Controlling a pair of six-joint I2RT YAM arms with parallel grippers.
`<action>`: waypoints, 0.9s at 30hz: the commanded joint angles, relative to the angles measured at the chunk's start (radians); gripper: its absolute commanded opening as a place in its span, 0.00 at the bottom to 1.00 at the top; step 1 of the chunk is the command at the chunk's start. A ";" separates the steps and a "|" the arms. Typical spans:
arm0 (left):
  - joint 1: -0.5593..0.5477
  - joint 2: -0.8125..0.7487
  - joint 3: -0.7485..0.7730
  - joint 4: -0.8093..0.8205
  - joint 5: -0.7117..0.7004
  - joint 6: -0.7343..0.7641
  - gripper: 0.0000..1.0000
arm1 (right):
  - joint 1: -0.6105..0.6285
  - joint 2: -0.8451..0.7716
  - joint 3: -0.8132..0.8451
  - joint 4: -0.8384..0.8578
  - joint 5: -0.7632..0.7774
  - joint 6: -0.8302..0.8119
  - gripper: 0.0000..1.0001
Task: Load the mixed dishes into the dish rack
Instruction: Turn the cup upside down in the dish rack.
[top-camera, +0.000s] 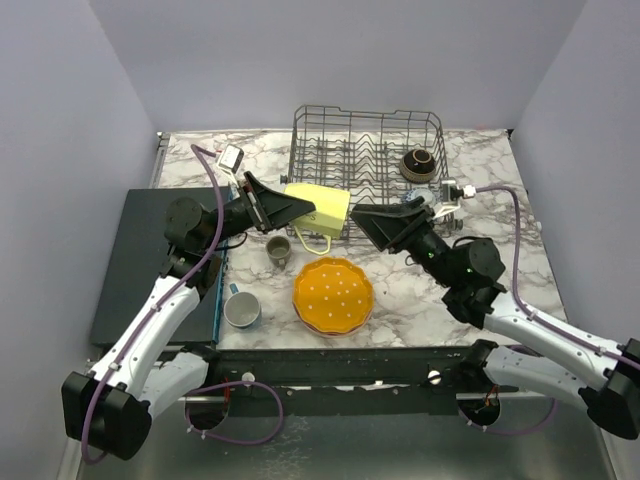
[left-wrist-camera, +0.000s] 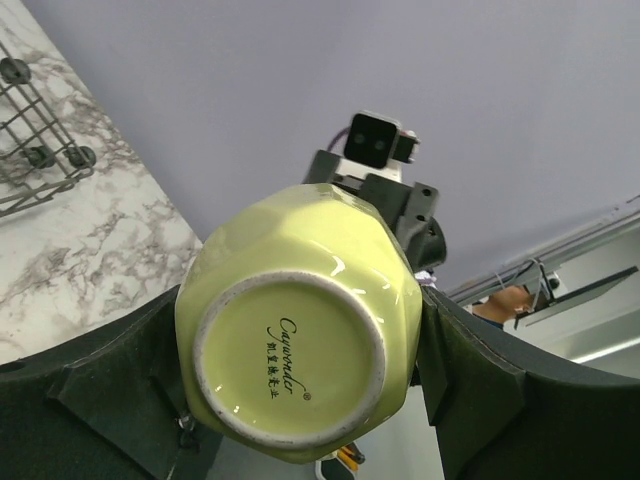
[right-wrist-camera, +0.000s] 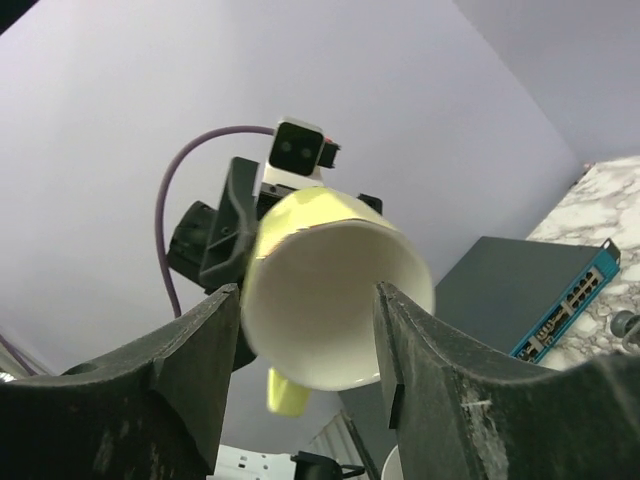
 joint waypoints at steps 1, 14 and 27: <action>0.006 0.017 0.087 -0.067 -0.052 0.110 0.00 | 0.005 -0.097 -0.023 -0.130 0.079 -0.068 0.61; 0.005 0.163 0.294 -0.391 -0.216 0.443 0.00 | 0.005 -0.337 -0.050 -0.521 0.208 -0.145 0.62; -0.007 0.421 0.528 -0.534 -0.386 0.637 0.00 | 0.005 -0.457 -0.038 -0.785 0.252 -0.182 0.62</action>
